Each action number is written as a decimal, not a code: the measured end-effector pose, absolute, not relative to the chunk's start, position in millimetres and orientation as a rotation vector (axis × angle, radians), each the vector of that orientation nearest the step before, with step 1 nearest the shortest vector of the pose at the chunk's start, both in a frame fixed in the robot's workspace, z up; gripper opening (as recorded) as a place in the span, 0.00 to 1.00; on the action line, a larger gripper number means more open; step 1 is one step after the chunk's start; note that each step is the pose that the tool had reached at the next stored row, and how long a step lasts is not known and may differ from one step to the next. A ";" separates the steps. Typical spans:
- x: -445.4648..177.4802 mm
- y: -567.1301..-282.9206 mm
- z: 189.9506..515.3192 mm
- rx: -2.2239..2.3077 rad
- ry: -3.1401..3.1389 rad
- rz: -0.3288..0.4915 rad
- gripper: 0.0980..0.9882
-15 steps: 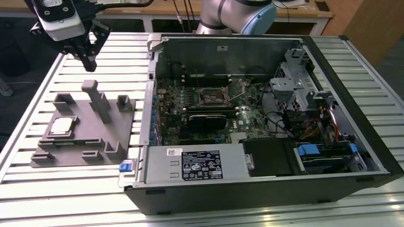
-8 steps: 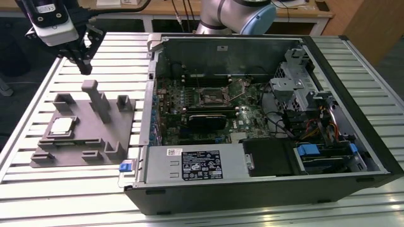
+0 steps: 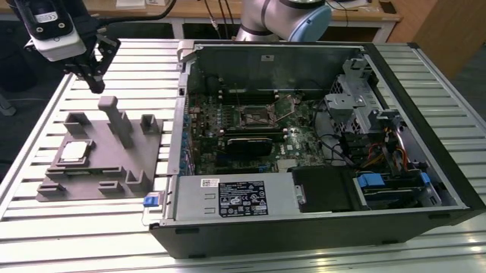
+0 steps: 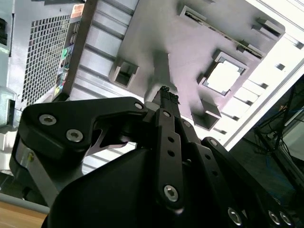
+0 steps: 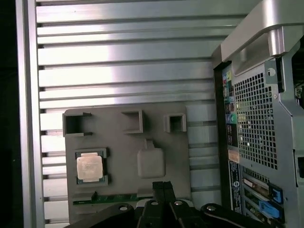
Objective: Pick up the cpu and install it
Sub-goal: 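Reach for the cpu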
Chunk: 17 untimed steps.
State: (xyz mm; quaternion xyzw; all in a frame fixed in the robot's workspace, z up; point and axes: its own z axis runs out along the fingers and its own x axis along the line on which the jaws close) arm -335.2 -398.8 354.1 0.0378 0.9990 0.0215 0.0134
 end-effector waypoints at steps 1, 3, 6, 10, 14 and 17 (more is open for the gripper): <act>-337.0 -398.7 353.2 0.118 3.112 0.067 0.01; -340.5 -398.7 351.5 0.118 3.112 0.067 0.01; -345.6 -398.7 349.1 0.118 3.112 0.066 0.01; -352.2 -398.7 345.8 0.118 3.112 0.065 0.01; -359.1 -398.7 342.7 0.118 3.112 0.064 0.01; -364.2 -398.6 340.1 0.118 3.112 0.064 0.01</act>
